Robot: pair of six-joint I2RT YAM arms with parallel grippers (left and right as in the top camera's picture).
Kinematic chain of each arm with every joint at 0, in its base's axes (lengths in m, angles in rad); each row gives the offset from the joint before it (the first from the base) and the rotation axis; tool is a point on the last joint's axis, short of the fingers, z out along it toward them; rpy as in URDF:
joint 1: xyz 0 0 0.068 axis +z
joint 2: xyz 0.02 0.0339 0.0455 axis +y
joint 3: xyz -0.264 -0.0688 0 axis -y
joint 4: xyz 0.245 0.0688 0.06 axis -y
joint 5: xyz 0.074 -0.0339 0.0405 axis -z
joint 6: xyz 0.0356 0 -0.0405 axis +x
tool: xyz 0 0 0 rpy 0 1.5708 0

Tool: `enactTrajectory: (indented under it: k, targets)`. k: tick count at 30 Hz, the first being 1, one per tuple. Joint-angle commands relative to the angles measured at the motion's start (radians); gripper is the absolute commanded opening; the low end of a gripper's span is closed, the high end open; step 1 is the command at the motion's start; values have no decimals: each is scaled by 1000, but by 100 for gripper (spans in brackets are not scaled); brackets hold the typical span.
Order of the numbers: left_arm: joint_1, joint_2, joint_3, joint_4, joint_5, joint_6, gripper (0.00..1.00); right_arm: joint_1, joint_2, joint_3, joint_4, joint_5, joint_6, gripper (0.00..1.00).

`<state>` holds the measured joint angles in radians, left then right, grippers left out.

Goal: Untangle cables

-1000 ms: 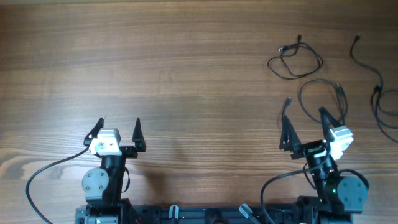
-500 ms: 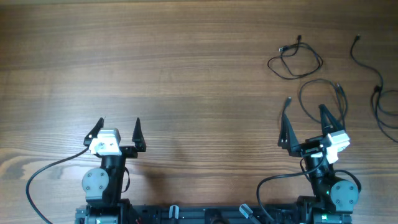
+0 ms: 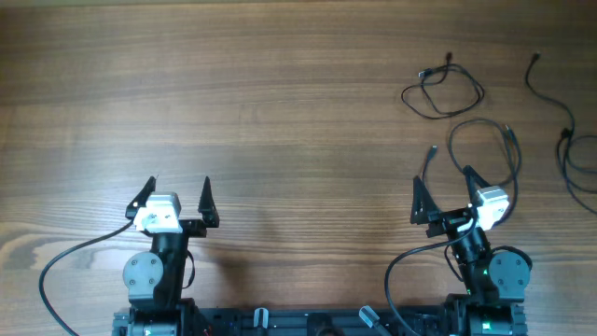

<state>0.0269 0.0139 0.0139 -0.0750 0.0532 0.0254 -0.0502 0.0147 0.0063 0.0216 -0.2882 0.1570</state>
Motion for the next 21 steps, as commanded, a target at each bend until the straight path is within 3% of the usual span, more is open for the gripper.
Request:
enactTrajectory:
  k: [1,16,21]
  targets:
    - [-5,-8,-8,0,5,20,100,5,-11,-1,2,-6,2,100]
    - [-5,-8,-8,0,5,20,100,5,14,-1,2,-2,-11,100]
    - [-5,-8,-8,0,5,20,100,5,14,-1,2,-2,-452,100]
